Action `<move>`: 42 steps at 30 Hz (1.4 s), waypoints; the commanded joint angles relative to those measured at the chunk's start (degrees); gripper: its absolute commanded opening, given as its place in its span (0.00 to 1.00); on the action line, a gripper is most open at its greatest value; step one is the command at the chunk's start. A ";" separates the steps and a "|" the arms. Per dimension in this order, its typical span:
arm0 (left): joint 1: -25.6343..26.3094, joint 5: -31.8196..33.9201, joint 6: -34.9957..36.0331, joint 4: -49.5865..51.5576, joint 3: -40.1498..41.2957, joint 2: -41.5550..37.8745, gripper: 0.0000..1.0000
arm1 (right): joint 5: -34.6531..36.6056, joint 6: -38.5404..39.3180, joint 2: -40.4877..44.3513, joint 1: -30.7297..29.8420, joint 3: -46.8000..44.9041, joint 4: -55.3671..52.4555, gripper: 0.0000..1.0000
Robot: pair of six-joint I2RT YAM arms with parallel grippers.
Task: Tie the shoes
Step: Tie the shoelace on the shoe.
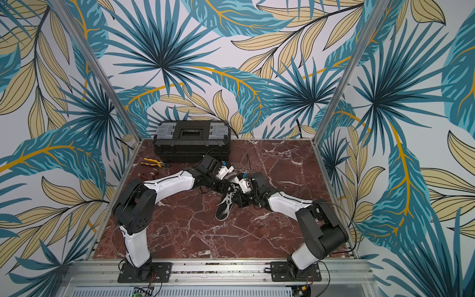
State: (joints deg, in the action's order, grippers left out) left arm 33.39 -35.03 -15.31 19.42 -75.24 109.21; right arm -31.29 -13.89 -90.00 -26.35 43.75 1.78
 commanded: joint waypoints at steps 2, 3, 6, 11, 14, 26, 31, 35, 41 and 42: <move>-0.52 -0.76 -0.43 -2.90 2.33 -2.33 0.08 | 0.70 0.60 1.14 -0.37 -0.98 -1.84 0.00; -0.52 -0.75 -0.33 -2.98 2.55 -2.33 0.07 | 0.70 0.60 1.05 -0.37 -0.94 -1.83 0.00; -0.66 -0.80 0.01 -2.98 3.30 -2.67 0.04 | 0.93 0.29 1.05 -0.36 -0.81 -1.92 0.00; -1.23 -1.22 -0.49 -6.32 6.00 -4.02 0.00 | 1.61 -1.42 0.95 -0.36 -0.69 -2.09 0.00; -1.56 -1.27 -0.95 -7.71 7.84 -4.94 0.00 | 2.26 -2.71 1.31 -0.37 -0.73 -2.27 0.00; -2.75 -1.16 -2.18 -11.70 13.00 -7.43 0.00 | 5.34 -5.75 2.46 -0.57 0.53 -7.49 0.00; -3.15 -1.33 -2.27 -11.97 13.58 -7.69 0.00 | 7.21 -7.08 2.52 -0.60 1.16 -10.31 0.00; -3.43 -1.43 -2.10 -11.48 14.13 -7.96 0.00 | 8.54 -8.04 2.94 -0.63 1.37 -12.29 0.00; -3.76 -1.46 -1.74 -11.24 14.86 -8.21 0.00 | 9.58 -8.89 2.94 -0.89 1.60 -13.73 0.00; -3.75 -1.58 -1.65 -11.29 14.99 -8.14 0.00 | 9.38 -9.18 2.83 -0.97 1.53 -13.64 0.00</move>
State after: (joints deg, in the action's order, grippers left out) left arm 30.13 -36.07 -17.41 8.78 -62.22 102.96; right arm -23.14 -21.98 -87.90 -26.81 44.69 -9.45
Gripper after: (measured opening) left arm 0.054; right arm 0.059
